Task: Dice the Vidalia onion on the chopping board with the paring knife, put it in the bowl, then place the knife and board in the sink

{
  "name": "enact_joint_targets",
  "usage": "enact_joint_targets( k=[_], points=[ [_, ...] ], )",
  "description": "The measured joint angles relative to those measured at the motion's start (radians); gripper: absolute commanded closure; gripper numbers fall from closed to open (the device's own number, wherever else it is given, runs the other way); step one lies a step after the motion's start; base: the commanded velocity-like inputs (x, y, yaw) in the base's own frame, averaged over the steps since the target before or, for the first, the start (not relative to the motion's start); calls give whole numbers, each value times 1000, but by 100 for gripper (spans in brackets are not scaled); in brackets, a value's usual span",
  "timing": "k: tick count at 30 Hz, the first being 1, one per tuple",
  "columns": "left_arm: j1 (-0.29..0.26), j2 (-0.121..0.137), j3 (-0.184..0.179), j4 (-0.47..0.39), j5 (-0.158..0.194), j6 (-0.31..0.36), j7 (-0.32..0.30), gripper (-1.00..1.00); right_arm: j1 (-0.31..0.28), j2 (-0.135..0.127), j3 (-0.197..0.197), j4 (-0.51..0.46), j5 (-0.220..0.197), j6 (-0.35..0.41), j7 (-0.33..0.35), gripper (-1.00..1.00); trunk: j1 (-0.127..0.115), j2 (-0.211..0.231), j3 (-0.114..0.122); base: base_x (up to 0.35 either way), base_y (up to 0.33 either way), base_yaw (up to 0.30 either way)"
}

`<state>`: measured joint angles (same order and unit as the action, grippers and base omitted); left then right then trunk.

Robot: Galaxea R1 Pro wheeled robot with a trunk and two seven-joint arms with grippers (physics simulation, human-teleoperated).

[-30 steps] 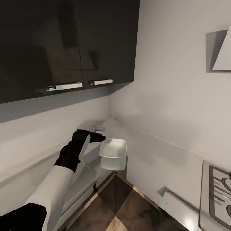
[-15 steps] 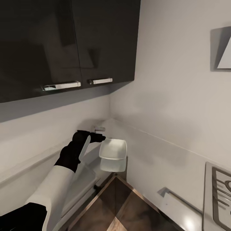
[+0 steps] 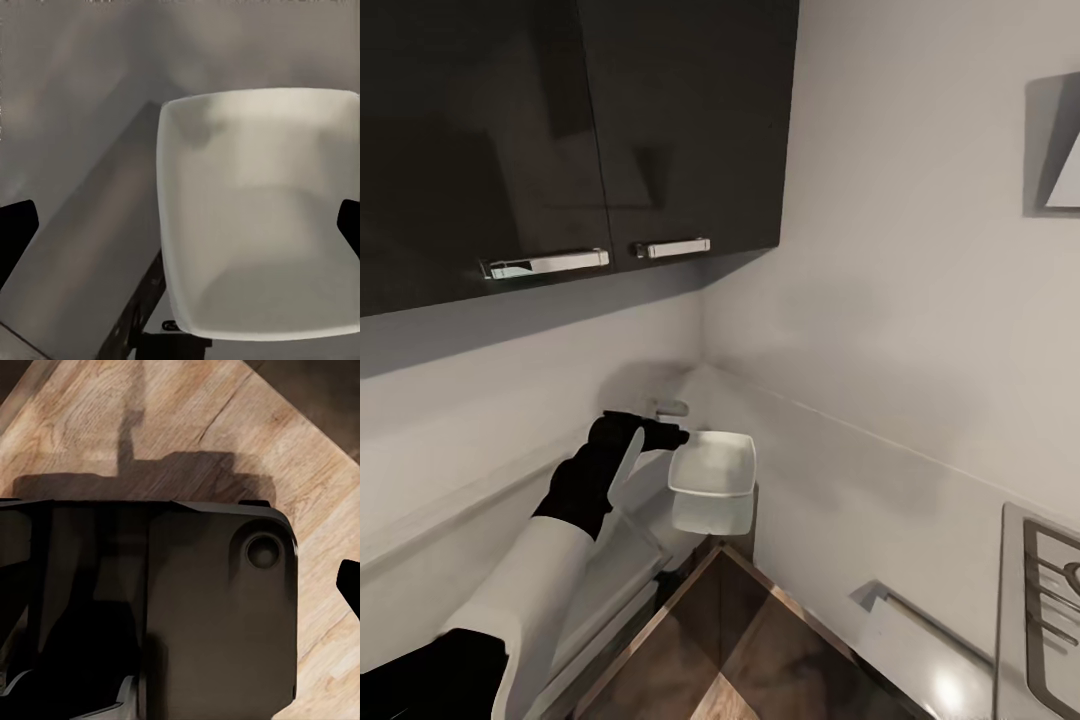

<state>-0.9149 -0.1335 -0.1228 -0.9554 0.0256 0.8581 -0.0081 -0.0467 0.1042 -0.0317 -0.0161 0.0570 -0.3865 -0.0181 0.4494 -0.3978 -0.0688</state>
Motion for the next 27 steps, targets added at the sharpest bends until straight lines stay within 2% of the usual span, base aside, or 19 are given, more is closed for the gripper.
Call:
enact_joint_targets(
  k=[14, 27],
  points=[
    [0, 0, 0, 26, 0, -25, 1, -100, 0, 0, 0, 0, 0, 0, 0, -100, 0, 0, -4, 8, 0, 0],
    [0, 0, 0, 33, 1, -25, 1, -100, 0, 0, 0, 0, 0, 0, 0, -100, 0, 0, -24, 136, 0, 0]
  ],
)
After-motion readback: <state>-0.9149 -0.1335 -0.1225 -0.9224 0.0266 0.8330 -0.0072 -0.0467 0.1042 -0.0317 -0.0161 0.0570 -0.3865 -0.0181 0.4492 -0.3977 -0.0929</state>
